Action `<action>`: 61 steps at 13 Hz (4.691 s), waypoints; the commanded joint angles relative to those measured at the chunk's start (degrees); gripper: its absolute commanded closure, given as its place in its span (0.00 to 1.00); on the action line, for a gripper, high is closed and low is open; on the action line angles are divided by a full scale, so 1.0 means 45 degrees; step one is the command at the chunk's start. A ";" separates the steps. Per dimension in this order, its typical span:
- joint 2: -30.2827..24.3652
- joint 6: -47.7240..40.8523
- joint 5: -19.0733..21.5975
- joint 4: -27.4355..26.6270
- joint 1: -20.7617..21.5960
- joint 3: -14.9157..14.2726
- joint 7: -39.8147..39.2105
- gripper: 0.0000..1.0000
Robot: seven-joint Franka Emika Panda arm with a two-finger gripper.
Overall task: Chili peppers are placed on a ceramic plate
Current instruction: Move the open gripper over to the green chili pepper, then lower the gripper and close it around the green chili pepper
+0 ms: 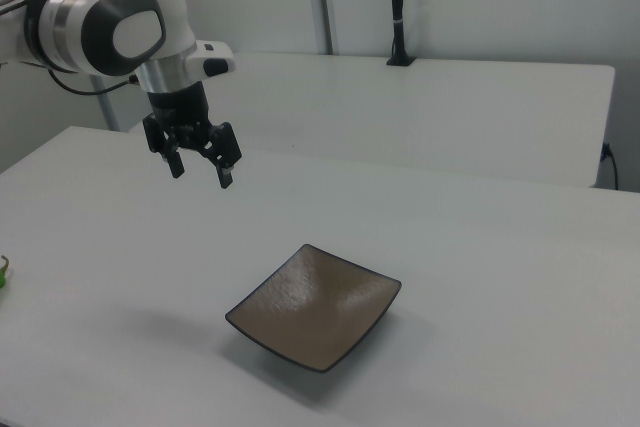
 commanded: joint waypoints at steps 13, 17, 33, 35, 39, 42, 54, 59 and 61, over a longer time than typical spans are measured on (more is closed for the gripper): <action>-0.0162 0.0778 -0.0258 -0.0637 0.0368 0.0012 -0.0111 0.00; 0.0014 0.1050 -0.0025 -0.0988 0.0447 0.1084 0.0065 0.00; 0.2005 0.2670 0.1009 -0.1908 0.3044 0.5265 0.3483 0.00; 0.2298 0.3297 0.1148 -0.1909 0.3297 0.5364 0.3483 0.00; 0.2787 0.4311 0.1168 -0.1909 0.3766 0.5616 0.4241 0.00; 0.3020 0.4548 0.1168 -0.1909 0.3942 0.5968 0.4362 0.00; 0.4681 0.5799 0.0758 -0.1909 0.4939 0.6028 0.5963 0.00; 0.4936 0.5760 -0.0080 -0.1987 0.5094 0.6028 0.6080 0.61; 0.4936 0.5741 -0.0101 -0.1967 0.5075 0.6028 0.6080 0.71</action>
